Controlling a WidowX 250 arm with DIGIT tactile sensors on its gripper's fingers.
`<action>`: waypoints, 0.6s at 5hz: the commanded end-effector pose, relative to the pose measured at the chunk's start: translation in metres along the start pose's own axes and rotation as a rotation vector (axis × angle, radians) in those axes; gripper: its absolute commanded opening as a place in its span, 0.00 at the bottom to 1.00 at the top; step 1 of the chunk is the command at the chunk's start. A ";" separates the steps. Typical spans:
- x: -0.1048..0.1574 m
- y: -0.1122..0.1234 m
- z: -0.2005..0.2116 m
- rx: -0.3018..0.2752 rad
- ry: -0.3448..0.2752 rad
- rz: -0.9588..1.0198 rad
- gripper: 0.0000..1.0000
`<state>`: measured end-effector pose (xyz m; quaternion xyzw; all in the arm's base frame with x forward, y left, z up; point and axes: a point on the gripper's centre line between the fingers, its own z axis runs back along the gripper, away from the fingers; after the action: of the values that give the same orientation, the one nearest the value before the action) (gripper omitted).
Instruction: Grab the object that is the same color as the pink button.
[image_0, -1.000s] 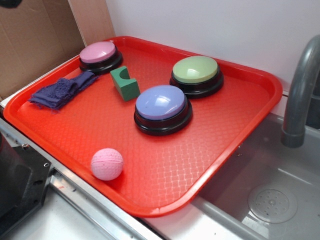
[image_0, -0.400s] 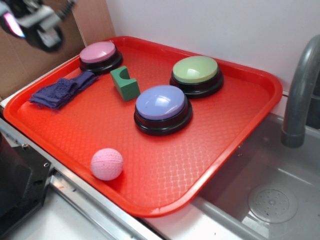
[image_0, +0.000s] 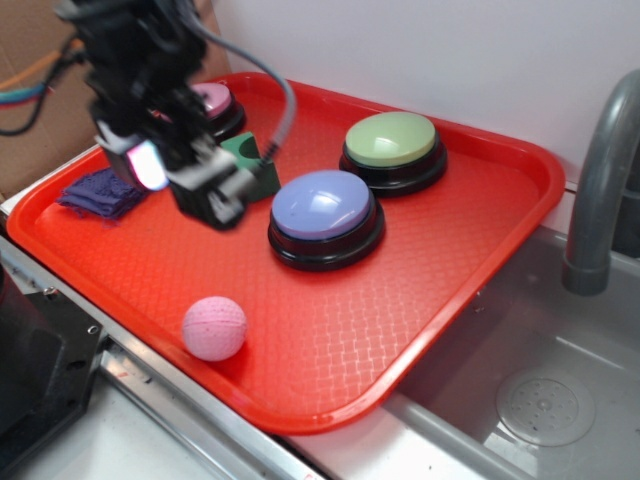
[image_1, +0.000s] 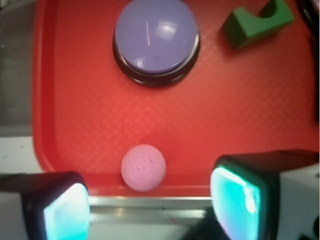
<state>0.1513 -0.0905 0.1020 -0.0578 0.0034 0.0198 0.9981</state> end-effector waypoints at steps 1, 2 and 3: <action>-0.001 -0.010 -0.059 -0.002 0.114 0.021 1.00; -0.010 -0.008 -0.082 0.018 0.175 0.086 1.00; -0.014 -0.005 -0.084 0.047 0.185 0.118 0.46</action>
<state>0.1403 -0.1014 0.0165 -0.0312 0.1059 0.0761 0.9910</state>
